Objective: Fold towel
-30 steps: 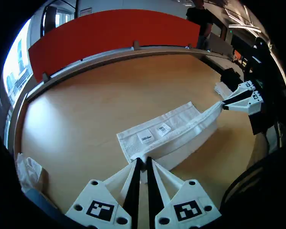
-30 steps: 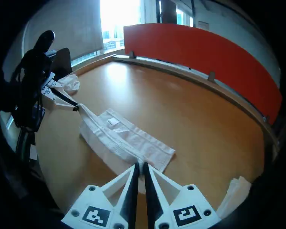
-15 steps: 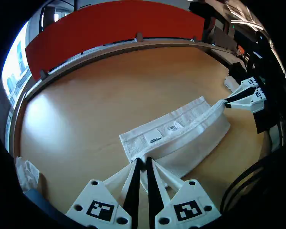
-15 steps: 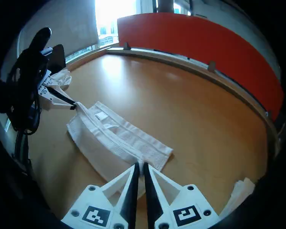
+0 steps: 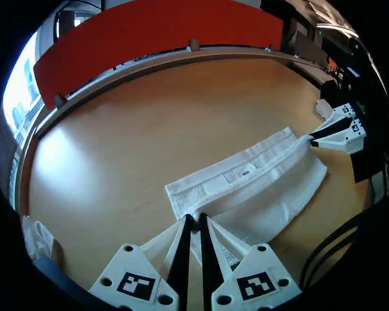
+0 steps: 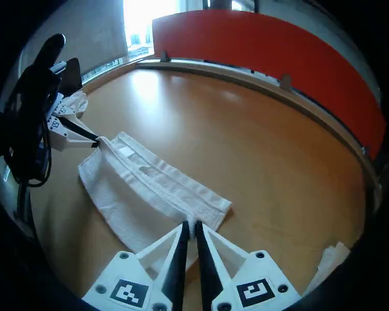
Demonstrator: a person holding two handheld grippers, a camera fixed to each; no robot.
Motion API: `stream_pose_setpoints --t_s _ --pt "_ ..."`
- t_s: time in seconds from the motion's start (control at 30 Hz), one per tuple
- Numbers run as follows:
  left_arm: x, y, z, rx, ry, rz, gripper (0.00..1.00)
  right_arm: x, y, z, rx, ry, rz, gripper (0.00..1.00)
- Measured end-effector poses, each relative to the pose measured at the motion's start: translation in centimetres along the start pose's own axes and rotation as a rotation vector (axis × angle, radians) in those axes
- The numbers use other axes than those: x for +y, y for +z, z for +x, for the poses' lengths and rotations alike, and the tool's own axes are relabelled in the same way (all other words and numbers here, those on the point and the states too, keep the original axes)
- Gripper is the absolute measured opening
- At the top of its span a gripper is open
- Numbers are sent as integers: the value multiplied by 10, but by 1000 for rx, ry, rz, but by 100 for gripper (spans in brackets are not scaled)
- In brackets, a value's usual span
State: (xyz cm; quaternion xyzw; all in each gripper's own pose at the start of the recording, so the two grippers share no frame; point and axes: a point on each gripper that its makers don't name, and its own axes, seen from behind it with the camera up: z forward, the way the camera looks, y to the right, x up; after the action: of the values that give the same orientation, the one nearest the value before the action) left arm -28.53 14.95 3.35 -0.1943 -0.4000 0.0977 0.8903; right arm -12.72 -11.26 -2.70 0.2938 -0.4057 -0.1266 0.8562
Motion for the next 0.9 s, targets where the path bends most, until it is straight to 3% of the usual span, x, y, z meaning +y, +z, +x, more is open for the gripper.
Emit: stream_pose_setpoints --t_s 0.23,0.57,0.73,0.8,0.9 --pt "-3 8 -3 -11 -3 11 19 11 7 0 -4 -16 -29 24" --pt "-18 11 2 -2 3 55 36 28 12 -1 -18 -30 -76 61" --pt "-25 9 6 8 -11 68 41 35 12 2 -11 -30 -98 63" --pt "-28 8 7 13 -20 74 47 38 12 3 -5 -30 -107 67" --pt "-33 5 9 17 -34 80 69 42 11 6 3 -31 -121 77"
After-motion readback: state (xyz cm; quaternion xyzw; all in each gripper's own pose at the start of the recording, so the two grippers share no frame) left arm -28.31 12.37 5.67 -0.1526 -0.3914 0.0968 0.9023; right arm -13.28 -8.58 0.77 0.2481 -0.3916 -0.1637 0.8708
